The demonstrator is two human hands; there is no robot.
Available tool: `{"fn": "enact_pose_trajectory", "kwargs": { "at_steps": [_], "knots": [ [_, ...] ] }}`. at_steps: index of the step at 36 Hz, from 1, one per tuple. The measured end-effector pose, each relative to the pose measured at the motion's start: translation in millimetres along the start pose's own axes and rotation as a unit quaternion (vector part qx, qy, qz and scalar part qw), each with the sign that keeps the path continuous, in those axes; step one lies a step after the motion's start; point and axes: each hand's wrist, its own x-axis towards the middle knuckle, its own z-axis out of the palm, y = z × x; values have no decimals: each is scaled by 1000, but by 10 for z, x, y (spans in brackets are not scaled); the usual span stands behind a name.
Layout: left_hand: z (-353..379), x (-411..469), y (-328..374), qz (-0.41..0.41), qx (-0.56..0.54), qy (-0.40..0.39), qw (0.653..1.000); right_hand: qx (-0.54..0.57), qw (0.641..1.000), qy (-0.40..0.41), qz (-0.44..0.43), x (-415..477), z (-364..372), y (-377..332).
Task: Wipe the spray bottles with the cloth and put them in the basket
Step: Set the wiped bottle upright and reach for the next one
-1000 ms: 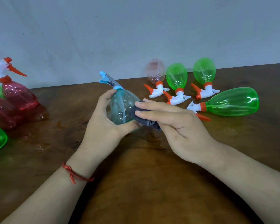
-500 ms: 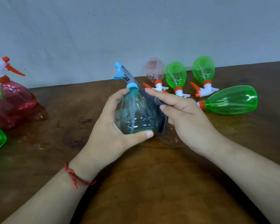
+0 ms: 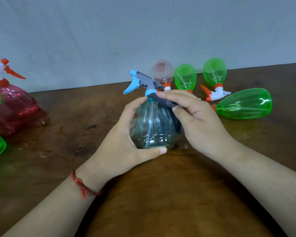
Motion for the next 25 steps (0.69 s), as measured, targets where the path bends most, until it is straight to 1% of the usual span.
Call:
{"fn": "enact_pose_trajectory", "kwargs": {
  "at_steps": [3,6,9,12,17,21,25],
  "knots": [
    [8,10,8,-6,-5,6,1000,-31,999,1,-22,-21,22,-7],
    [-14,9,-3,-13,-10,22,1000,-76,994,-11,-75,-52,20,-33],
    [-30,22,-21,-19,3,57,998,-126,983,-34,-128,-84,-6,-86],
    [-57,41,-23,-34,-9,99,995,-151,974,-63,-155,-115,-4,-129],
    [-133,88,-64,-60,-18,151,987,-154,969,-97,-168,-148,31,-154],
    [-154,100,-84,-71,9,164,984,-153,969,-99,-165,-160,42,-155],
    [-142,97,-82,-80,-1,174,982,-151,969,-102,-165,-159,36,-152]
  ]
}}
